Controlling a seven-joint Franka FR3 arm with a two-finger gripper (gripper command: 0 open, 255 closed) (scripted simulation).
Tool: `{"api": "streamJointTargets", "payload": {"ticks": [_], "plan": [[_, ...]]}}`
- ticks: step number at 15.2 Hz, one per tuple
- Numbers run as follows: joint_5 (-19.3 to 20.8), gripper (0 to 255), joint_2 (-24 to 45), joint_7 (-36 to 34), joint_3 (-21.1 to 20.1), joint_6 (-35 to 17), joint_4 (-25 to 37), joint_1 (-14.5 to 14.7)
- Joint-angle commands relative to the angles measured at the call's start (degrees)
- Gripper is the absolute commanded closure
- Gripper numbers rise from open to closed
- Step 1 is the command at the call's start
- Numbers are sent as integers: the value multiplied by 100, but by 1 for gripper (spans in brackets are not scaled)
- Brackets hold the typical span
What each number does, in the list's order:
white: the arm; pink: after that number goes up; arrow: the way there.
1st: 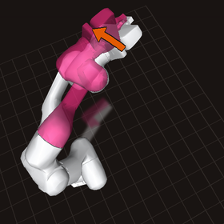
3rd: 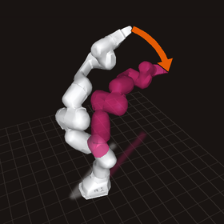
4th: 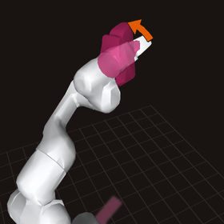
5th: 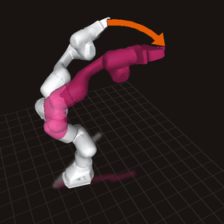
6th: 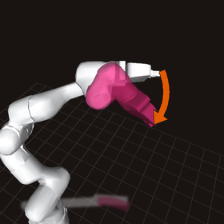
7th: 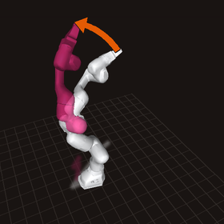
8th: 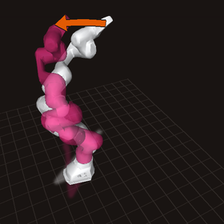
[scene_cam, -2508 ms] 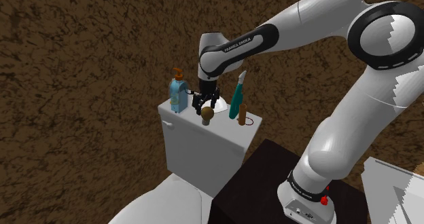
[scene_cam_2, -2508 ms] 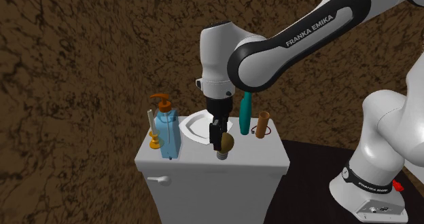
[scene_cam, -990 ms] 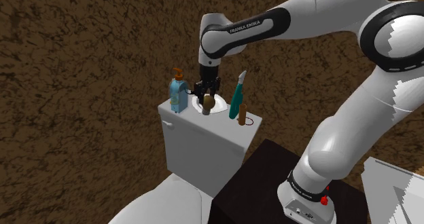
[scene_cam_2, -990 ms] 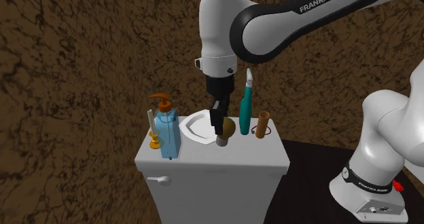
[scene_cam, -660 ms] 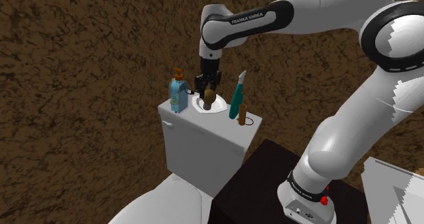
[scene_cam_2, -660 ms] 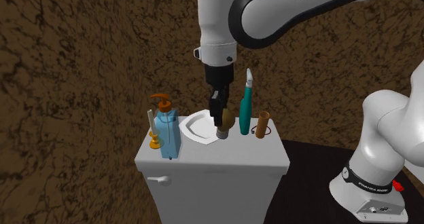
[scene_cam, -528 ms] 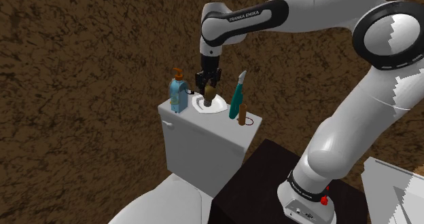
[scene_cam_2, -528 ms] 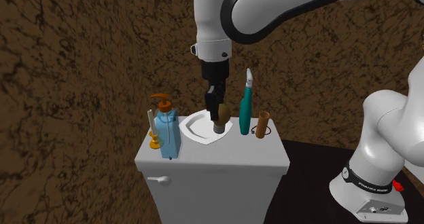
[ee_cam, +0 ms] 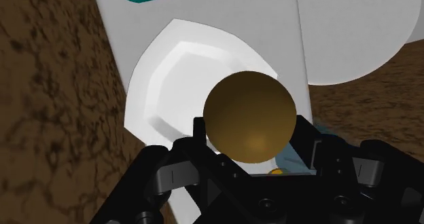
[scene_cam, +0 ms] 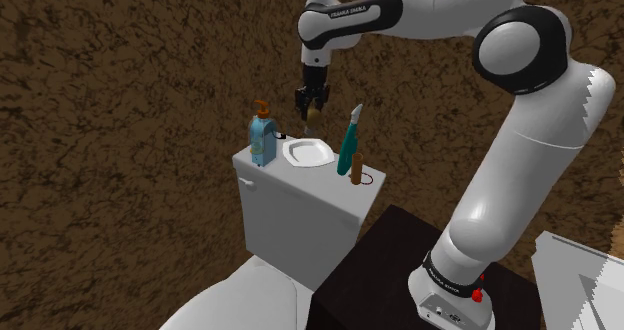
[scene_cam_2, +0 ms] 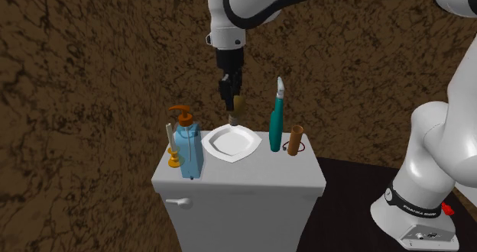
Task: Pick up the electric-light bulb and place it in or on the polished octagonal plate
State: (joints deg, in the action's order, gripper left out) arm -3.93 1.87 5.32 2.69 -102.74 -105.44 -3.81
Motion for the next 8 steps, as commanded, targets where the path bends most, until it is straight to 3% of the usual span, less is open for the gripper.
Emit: {"api": "streamJointTargets", "payload": {"ticks": [1,8], "plan": [[-3,255,362,197,97,171,523,-105],[-17,255,435,230,92,-349,74,-104]]}}
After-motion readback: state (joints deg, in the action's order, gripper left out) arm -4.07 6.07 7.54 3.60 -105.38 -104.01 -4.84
